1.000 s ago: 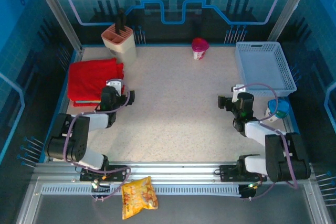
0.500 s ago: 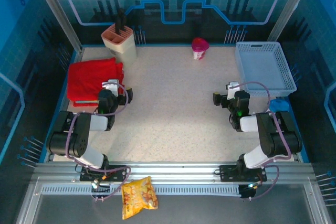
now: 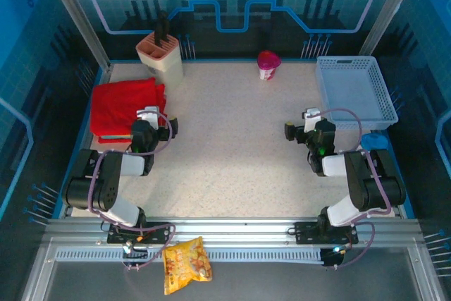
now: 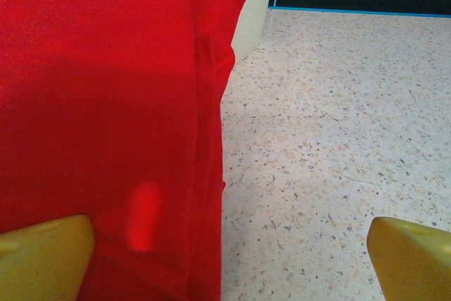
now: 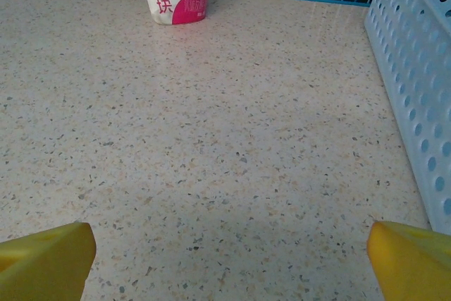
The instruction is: Fold and stack the t-shirts
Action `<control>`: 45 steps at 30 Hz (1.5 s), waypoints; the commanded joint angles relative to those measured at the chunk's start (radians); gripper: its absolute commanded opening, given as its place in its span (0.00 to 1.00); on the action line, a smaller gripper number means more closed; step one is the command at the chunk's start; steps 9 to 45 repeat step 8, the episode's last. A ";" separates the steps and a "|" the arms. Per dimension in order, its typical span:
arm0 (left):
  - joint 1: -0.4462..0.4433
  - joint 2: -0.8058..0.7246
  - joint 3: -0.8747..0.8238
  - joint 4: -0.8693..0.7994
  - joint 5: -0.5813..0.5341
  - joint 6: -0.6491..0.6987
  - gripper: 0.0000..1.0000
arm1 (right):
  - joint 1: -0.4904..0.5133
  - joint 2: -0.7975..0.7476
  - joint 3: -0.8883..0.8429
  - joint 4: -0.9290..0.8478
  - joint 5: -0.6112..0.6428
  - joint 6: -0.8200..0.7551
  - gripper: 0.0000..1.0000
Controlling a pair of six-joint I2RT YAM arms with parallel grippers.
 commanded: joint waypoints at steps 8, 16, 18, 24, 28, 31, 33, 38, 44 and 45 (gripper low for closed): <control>0.015 0.011 -0.008 0.039 -0.013 -0.008 0.99 | 0.014 -0.001 -0.003 0.074 0.136 0.020 1.00; 0.015 0.011 -0.008 0.039 -0.013 -0.008 0.99 | 0.014 -0.001 -0.003 0.074 0.136 0.020 1.00; 0.015 0.011 -0.008 0.039 -0.013 -0.008 0.99 | 0.014 -0.001 -0.003 0.074 0.136 0.020 1.00; 0.015 0.011 -0.008 0.039 -0.013 -0.008 0.99 | 0.014 -0.001 -0.003 0.074 0.136 0.020 1.00; 0.015 0.011 -0.008 0.039 -0.013 -0.008 0.99 | 0.014 -0.001 -0.003 0.074 0.136 0.020 1.00; 0.015 0.011 -0.008 0.039 -0.013 -0.008 0.99 | 0.014 -0.001 -0.003 0.074 0.136 0.020 1.00; 0.015 0.011 -0.008 0.039 -0.013 -0.008 0.99 | 0.014 -0.001 -0.003 0.074 0.136 0.020 1.00; 0.015 0.011 -0.008 0.039 -0.013 -0.008 0.99 | 0.014 -0.001 -0.003 0.074 0.136 0.020 1.00; 0.015 0.011 -0.008 0.039 -0.013 -0.008 0.99 | 0.014 -0.001 -0.003 0.074 0.136 0.020 1.00; 0.015 0.011 -0.008 0.039 -0.013 -0.008 0.99 | 0.014 -0.001 -0.003 0.074 0.136 0.020 1.00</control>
